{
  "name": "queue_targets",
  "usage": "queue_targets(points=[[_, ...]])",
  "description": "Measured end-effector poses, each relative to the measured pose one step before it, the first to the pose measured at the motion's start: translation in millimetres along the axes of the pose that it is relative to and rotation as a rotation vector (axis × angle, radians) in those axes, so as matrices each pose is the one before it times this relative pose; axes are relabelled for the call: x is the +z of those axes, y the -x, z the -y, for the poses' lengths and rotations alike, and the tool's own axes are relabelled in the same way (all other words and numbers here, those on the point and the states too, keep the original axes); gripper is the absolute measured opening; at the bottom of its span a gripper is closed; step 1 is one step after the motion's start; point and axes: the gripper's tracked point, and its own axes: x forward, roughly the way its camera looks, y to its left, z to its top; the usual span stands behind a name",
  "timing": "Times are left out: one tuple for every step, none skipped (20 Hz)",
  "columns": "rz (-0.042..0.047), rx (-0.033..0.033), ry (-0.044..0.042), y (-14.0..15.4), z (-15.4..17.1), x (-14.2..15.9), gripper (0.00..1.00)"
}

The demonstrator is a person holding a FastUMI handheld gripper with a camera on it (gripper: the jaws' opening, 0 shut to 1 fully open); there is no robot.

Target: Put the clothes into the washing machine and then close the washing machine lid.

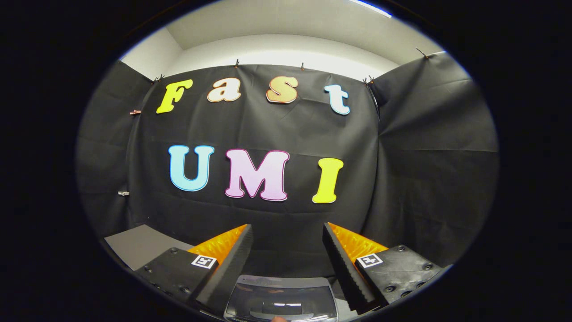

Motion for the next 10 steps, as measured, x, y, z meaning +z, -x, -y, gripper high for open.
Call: queue_targets(points=[[0.00037,0.0021,-0.00349,0.7,-0.89,-0.12,0.98],[0.00214,-0.00073,0.00193,-0.98,0.04,0.02,0.98],[-0.00018,0.00202,0.00176,-0.69,0.25,-0.29,0.98],[-0.00205,0.0019,-0.00111,-1.3,-0.78,-0.47,0.98],[0.00006,0.00443,-0.00042,-0.62,-1.11,-0.28,0.98],[-0.00047,-0.00197,0.00132,-1.55,0.49,0.02,0.98],[0.00117,0.0,-0.00047,-0.31,0.12,0.49,0.98],[-0.00072,0.00037,-0.00252,-1.31,-0.69,-0.26,0.98],[0.00055,0.00011,0.00074,-0.3,-0.11,-0.42,0.98],[0.00004,-0.00447,0.0015,-0.58,0.74,-0.29,0.98]])
